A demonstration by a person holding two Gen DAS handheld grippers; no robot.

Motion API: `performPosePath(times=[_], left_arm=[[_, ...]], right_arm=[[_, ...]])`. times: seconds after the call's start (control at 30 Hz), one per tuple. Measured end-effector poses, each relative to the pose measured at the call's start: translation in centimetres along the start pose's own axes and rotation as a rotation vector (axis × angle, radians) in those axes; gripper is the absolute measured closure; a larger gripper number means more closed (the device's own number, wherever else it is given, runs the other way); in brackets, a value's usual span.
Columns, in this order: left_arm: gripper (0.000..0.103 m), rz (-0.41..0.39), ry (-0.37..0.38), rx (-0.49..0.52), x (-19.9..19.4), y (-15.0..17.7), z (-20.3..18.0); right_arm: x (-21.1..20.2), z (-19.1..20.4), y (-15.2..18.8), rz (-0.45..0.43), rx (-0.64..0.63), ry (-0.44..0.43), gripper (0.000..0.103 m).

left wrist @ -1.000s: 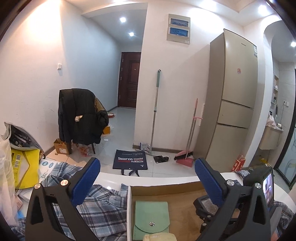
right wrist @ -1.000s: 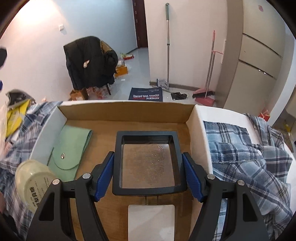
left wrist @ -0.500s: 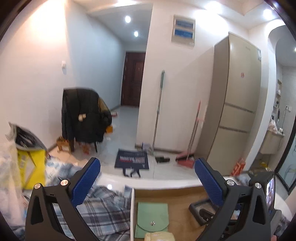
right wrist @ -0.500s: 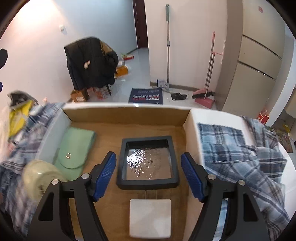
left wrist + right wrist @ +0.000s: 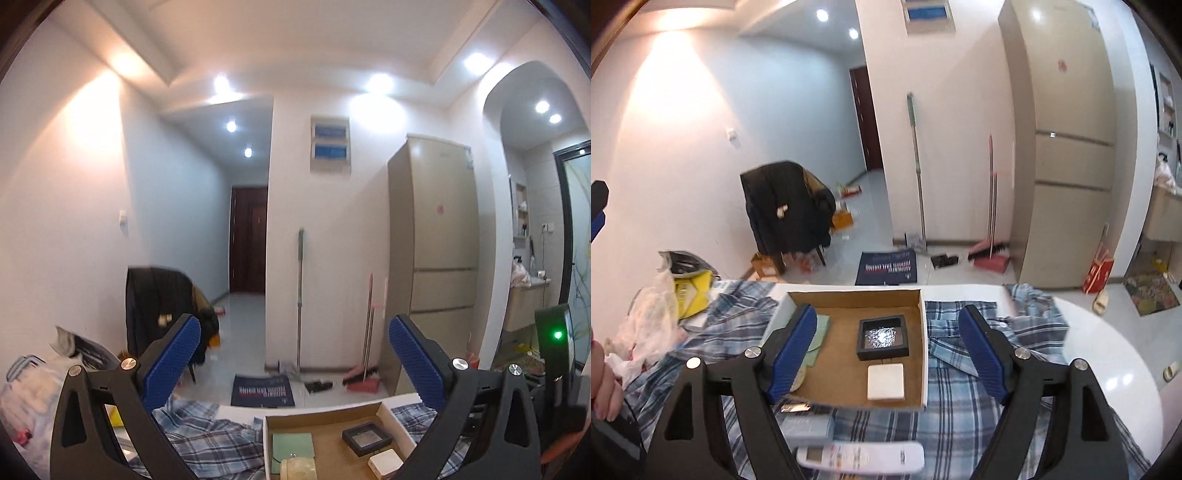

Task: Organize rigid objects
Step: 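Move both grippers away from the box toward the items on the bed, then grasp the orange translucent container with the right gripper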

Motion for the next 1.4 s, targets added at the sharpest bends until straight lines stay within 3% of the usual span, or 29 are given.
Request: performPosePath(times=[0.13, 0.23, 0.37, 0.57, 1.0, 1.17, 1.4], left_arm=[[0.0, -0.016, 0.034, -0.023, -3.8, -0.3, 0.1], [0.0, 0.0, 0.015, -0.032, -5.8, 0.3, 0.9], [0.0, 0.059, 0.001, -0.036, -6.8, 2.2, 1.8], [0.0, 0.141, -0.044, 0.01, -7.7, 6.8, 2.8], [0.0, 0.36, 0.001, -0.039, -5.4, 16.7, 3.3], [0.0, 0.391, 0.005, -0.017, -4.9, 18.5, 3.5], [0.0, 0.415, 0.034, 0.03, -4.8, 19.4, 2.6]], right_arm=[[-4.0, 1.0, 0.2, -0.056, -0.013, -0.006, 0.018], [-6.1, 1.9, 0.7, -0.09, -0.044, 0.001, 0.018], [-7.5, 3.0, 2.2, -0.105, -0.063, -0.011, 0.018], [-5.9, 3.6, 6.5, -0.025, -0.068, -0.04, 0.018], [-1.5, 2.8, 13.0, 0.114, -0.124, -0.073, 0.022], [0.1, 3.1, 14.7, 0.163, -0.164, -0.097, 0.026], [1.8, 3.4, 17.6, 0.304, -0.158, -0.165, 0.027]])
Point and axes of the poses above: each gripper's, at about its wrist camera, not at the fingertips, and x roughly the way its jaws point, z to its left, y to its underside, the point moved 10 cm from there along x, roughly the way its jaws point, and after that the axes turned 3 degrees about -x, right-handed, at the moved point
